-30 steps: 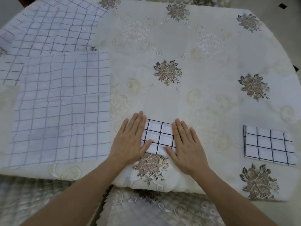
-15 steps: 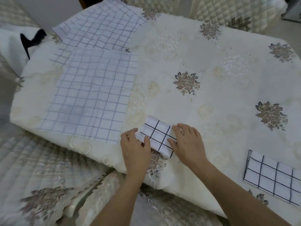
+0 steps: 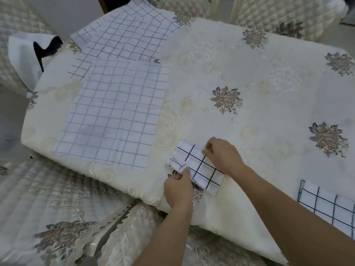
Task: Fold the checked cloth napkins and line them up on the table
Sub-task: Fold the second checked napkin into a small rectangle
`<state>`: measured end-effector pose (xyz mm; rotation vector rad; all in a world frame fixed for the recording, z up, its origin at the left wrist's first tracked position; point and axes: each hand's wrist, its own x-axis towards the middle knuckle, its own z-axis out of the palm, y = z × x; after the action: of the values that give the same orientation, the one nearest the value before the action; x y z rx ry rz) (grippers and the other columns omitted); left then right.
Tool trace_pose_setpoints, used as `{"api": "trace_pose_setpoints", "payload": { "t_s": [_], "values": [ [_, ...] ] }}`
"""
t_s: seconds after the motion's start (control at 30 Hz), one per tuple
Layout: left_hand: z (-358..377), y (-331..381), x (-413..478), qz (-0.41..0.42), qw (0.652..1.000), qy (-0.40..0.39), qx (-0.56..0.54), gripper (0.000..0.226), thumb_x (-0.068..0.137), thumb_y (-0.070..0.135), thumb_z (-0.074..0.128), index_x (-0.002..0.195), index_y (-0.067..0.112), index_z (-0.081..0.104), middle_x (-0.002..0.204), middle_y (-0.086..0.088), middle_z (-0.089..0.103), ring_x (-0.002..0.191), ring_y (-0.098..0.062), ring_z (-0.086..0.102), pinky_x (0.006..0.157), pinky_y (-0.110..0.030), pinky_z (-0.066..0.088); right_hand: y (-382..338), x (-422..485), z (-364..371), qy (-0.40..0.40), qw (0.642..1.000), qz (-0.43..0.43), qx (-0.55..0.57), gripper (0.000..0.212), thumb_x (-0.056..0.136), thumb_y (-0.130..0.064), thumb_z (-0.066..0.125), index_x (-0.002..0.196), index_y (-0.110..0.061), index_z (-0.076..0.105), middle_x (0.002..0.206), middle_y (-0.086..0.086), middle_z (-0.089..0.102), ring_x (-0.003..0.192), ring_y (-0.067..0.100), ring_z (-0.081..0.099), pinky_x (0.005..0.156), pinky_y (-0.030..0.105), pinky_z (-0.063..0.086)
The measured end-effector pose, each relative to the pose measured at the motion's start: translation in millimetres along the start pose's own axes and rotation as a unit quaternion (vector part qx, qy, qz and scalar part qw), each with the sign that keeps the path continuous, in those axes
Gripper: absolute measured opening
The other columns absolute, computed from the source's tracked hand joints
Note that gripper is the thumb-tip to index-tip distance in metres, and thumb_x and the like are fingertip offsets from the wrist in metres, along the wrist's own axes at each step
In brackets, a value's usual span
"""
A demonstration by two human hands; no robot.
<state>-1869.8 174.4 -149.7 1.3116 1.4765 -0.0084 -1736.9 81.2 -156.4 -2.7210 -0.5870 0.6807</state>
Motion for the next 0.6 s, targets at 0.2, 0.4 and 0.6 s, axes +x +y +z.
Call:
{"api": "trace_pose_setpoints", "payload": {
  "t_s": [0.2, 0.4, 0.6],
  "values": [
    [4, -6, -4, -0.014, 1.0, -0.011, 0.01, 0.044, 0.081, 0.05, 0.074, 0.063, 0.015, 0.054, 0.056, 0.0, 0.058, 0.056, -0.022, 0.055, 0.065, -0.039, 0.053, -3, -2, -1, -0.067, 0.997, 0.027, 0.015, 0.023, 0.1, -0.041, 0.054, 0.092, -0.02, 0.058, 0.09, -0.004, 0.062, 0.085, 0.019, 0.06, 0.081, 0.037, 0.048],
    [2, -8, -1, 0.051, 0.994, -0.002, 0.099, 0.022, 0.092, 0.031, 0.063, 0.08, 0.013, 0.06, 0.082, -0.003, 0.067, 0.08, -0.024, 0.064, 0.078, -0.042, 0.056, -3, -17, -1, -0.074, 0.994, 0.025, 0.079, 0.022, 0.101, -0.035, 0.053, 0.084, -0.021, 0.049, 0.086, -0.003, 0.055, 0.072, 0.015, 0.051, 0.061, 0.029, 0.037],
    [-2, 0, -5, 0.144, 0.986, -0.018, 0.083, 0.012, 0.097, 0.023, 0.054, 0.088, 0.014, 0.055, 0.086, -0.003, 0.061, 0.081, -0.022, 0.058, 0.067, -0.035, 0.045, 9, -44, 7, -0.017, 0.944, 0.116, 0.308, 0.011, 0.091, -0.033, 0.069, 0.096, -0.023, 0.066, 0.085, -0.005, 0.07, 0.081, 0.005, 0.062, 0.067, 0.02, 0.044]
  ]
}}
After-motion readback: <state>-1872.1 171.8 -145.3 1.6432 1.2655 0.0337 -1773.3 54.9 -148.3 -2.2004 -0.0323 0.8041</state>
